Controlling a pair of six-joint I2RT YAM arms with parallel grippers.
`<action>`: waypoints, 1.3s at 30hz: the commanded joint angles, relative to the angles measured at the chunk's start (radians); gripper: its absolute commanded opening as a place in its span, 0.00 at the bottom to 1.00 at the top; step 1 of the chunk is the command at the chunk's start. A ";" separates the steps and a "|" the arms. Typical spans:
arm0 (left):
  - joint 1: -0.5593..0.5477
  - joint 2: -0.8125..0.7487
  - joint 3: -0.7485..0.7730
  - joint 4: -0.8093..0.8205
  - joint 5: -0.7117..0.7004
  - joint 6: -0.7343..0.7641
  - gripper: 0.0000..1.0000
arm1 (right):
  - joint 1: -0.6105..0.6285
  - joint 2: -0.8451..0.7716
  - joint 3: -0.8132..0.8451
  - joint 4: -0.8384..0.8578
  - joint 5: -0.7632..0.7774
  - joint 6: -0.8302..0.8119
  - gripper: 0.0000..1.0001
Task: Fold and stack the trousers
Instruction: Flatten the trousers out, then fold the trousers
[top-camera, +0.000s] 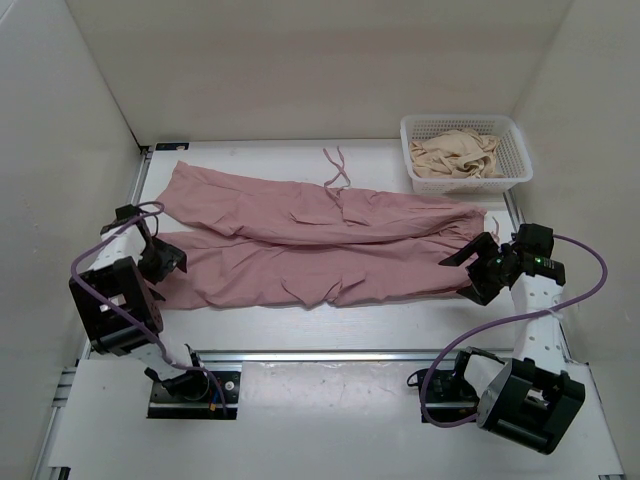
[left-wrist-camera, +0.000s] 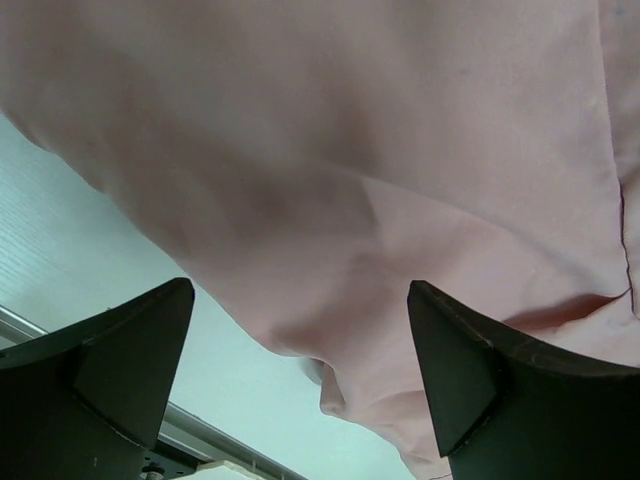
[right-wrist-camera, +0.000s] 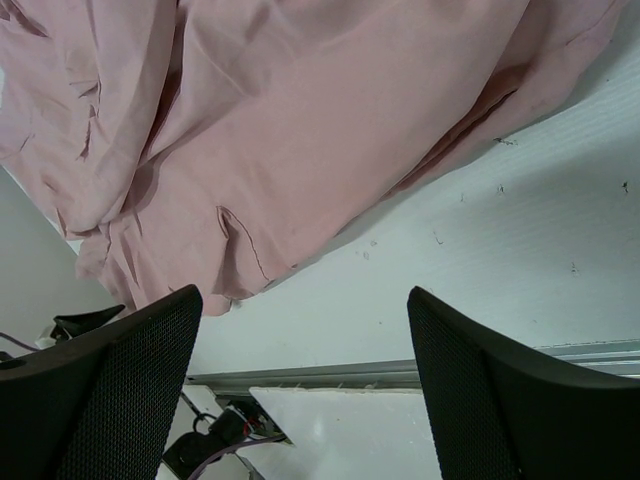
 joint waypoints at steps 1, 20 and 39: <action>-0.002 -0.063 -0.015 0.019 -0.011 -0.010 1.00 | -0.004 -0.024 -0.004 -0.010 -0.025 -0.016 0.88; 0.069 -0.157 -0.029 -0.082 -0.194 -0.147 1.00 | -0.004 -0.042 -0.002 -0.032 -0.035 -0.016 0.88; 0.187 -0.054 -0.006 -0.073 -0.180 -0.105 1.00 | -0.004 -0.033 -0.002 -0.032 -0.044 -0.025 0.88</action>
